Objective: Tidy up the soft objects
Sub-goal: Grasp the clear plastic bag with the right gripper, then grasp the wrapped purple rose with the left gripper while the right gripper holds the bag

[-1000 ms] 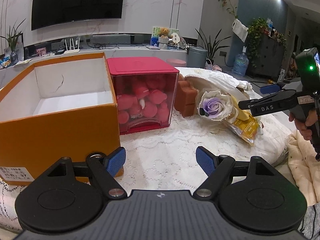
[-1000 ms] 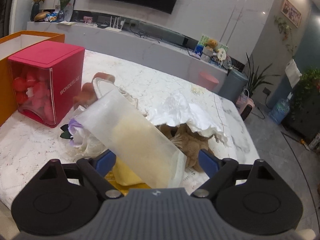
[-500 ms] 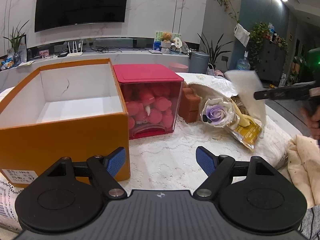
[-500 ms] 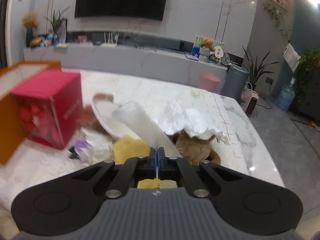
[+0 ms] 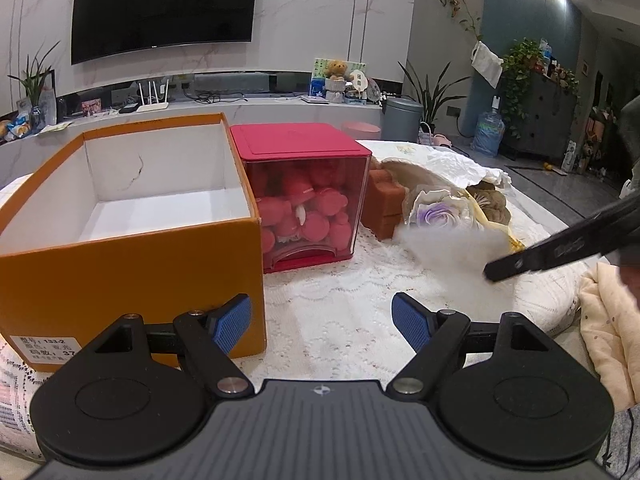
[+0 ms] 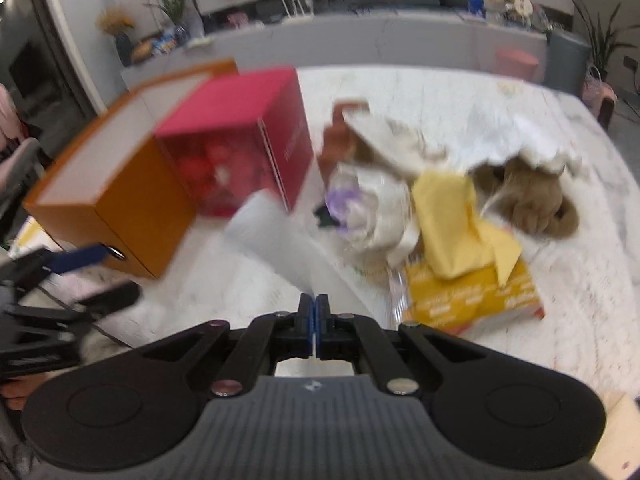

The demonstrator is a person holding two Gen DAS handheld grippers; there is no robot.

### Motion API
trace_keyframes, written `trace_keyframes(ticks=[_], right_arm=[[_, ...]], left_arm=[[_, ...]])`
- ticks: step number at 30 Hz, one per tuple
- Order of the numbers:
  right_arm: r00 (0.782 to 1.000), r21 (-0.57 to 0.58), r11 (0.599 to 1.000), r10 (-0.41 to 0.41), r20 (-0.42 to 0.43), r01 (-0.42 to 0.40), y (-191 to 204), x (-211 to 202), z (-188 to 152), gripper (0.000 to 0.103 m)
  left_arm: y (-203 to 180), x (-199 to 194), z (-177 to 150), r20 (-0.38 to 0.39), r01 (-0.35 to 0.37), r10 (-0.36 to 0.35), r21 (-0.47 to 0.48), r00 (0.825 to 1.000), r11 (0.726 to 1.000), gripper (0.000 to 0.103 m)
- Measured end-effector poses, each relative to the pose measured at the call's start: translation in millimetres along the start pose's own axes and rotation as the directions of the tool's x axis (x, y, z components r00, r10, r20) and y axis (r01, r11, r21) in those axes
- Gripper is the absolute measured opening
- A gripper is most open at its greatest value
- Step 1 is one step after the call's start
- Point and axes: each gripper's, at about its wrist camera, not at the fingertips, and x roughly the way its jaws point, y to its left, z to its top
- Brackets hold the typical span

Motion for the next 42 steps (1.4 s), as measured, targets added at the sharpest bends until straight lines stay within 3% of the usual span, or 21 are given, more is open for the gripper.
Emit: trace_keyframes(ticks=[3, 6, 9, 13, 15, 17, 22, 26, 32, 37, 40, 42], right_arm=[[0.999, 0.01, 0.999, -0.047, -0.028, 0.047, -5, 17, -3, 0.0], [0.994, -0.016, 0.995, -0.102, -0.027, 0.102, -11, 25, -3, 0.008], [0.993, -0.052, 0.992, -0.115, -0.019, 0.113, -10, 28, -2, 0.008], [0.994, -0.081, 0.991, -0.107, -0.017, 0.105, -6, 36, -2, 0.019], [0.997, -0.086, 0.993, -0.078, -0.028, 0.075, -5, 42, -2, 0.018], [0.996, -0.111, 0.991, -0.078, -0.036, 0.074, 0, 48, -2, 0.0], [0.999, -0.122, 0.992, -0.032, -0.023, 0.028, 3, 28, 0, 0.0], [0.997, -0.054, 0.997, -0.047, 0.066, 0.051, -10, -25, 15, 0.0], [0.961, 0.084, 0.988, -0.15, 0.234, 0.133, -43, -89, 37, 0.0], [0.953, 0.176, 0.977, -0.164, 0.255, 0.121, -64, -102, 35, 0.0], [0.957, 0.193, 0.975, -0.155, 0.247, 0.108, -67, -99, 33, 0.0], [0.957, 0.2, 0.974, -0.151, 0.246, 0.102, -72, -97, 33, 0.0]], left_arm=[[-2, 1, -1, -0.012, 0.015, -0.015, 0.002, 1.0, 1.0, 0.094], [-5, 2, -2, -0.013, 0.025, -0.025, 0.019, 1.0, 0.999, 0.094], [-8, 4, -5, -0.015, 0.022, -0.022, 0.043, 1.0, 0.999, 0.094], [-10, 6, -7, -0.027, 0.026, -0.025, 0.041, 0.999, 0.999, 0.093], [-10, 5, -7, -0.024, 0.031, -0.03, 0.048, 0.999, 0.998, 0.093], [-12, 5, -9, -0.019, 0.038, -0.037, 0.06, 0.999, 0.997, 0.094], [-17, 6, -10, -0.008, 0.093, -0.092, 0.085, 0.996, 0.992, 0.094], [-34, 15, 0, 0.01, 0.14, -0.142, 0.096, 0.99, 0.985, 0.094], [-81, 49, -1, 0.086, 0.148, -0.182, 0.306, 0.979, 0.94, 0.094], [-111, 87, 0, 0.139, 0.083, -0.159, 0.439, 0.978, 0.895, 0.094], [-121, 106, 1, 0.181, 0.01, -0.109, 0.475, 0.977, 0.88, 0.094], [-122, 117, 6, 0.173, 0.009, -0.104, 0.479, 0.979, 0.878, 0.094]])
